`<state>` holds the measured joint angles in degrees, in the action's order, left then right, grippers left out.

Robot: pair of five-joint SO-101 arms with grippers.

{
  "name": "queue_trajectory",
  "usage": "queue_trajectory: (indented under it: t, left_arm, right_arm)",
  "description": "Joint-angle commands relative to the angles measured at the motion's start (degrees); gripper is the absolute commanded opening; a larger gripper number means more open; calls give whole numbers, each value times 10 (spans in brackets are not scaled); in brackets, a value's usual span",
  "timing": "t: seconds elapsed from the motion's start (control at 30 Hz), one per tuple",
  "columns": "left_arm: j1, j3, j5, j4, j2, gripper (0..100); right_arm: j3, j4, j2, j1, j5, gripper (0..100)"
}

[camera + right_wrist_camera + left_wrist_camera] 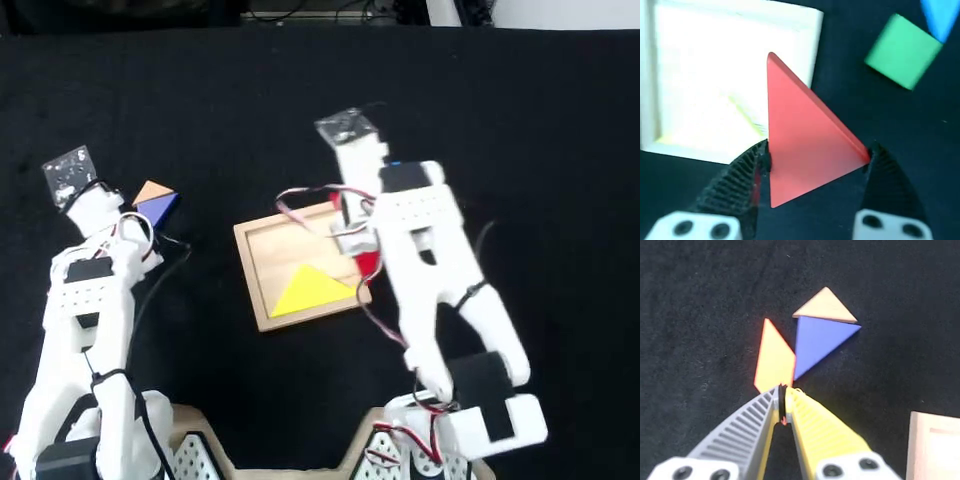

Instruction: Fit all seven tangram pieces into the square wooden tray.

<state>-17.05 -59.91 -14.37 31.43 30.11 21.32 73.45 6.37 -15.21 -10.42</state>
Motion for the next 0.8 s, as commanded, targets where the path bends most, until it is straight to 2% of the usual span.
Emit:
queue_trajectory:
  t: [0.0, 0.13, 0.4, 0.57, 0.77]
  left_arm:
    - [-20, 34, -7, -11, 2, 30]
    - [-22, 30, -7, -11, 2, 30]
    - [-78, 29, -50, -15, -3, 30]
    - [-77, 0, -50, -66, 2, 30]
    - [-76, -3, -50, -70, 2, 30]
  right_arm:
    - [-48, 5, -4, -48, 27, 211]
    - [-99, 5, -67, -107, 60, 211]
    - [-218, 49, -192, -177, 133, 211]
    - [-275, 55, -263, -202, 173, 211]
    - [-323, 86, -305, -229, 214, 211]
